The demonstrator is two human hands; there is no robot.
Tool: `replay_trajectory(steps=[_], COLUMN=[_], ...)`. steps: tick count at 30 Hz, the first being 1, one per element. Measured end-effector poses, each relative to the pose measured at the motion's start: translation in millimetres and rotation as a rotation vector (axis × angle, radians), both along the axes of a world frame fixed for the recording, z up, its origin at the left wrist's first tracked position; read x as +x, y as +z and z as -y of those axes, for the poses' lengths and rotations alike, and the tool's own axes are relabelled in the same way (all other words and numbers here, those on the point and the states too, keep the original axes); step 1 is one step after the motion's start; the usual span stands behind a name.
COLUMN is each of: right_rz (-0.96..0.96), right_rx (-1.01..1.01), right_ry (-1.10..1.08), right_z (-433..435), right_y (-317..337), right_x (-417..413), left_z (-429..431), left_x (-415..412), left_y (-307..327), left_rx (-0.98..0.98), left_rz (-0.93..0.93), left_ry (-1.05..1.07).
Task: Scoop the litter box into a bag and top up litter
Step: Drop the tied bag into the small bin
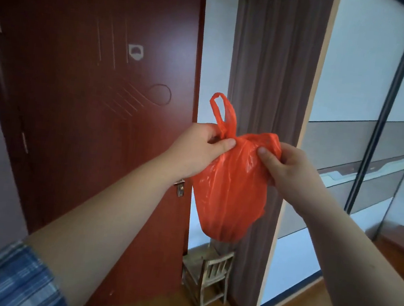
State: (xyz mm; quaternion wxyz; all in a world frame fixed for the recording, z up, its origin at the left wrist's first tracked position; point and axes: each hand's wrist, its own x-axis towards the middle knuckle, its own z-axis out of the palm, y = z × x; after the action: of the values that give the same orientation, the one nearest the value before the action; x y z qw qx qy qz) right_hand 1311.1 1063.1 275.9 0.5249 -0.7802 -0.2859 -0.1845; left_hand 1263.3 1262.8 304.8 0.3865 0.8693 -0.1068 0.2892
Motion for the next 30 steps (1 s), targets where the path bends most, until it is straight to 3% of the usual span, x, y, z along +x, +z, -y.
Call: replay_trajectory(steps=[9, 17, 30], right_rz=[-0.013, -0.124, -0.135], right_rx=[-0.006, 0.039, 0.136], right_ry=[-0.209, -0.501, -0.934], right_z=[38.3, 108.5, 222.0], right_y=[9.0, -9.6, -21.4], right_x=[134.1, 237.5, 390.4], left_z=[37.4, 116.8, 283.5], left_x=[174.5, 337.3, 561.8], left_y=[1.0, -24.8, -38.2], left_rx=[-0.077, -0.127, -0.147], left_rz=[-0.004, -0.032, -0.180], left_ry=[-0.202, -0.503, -0.882])
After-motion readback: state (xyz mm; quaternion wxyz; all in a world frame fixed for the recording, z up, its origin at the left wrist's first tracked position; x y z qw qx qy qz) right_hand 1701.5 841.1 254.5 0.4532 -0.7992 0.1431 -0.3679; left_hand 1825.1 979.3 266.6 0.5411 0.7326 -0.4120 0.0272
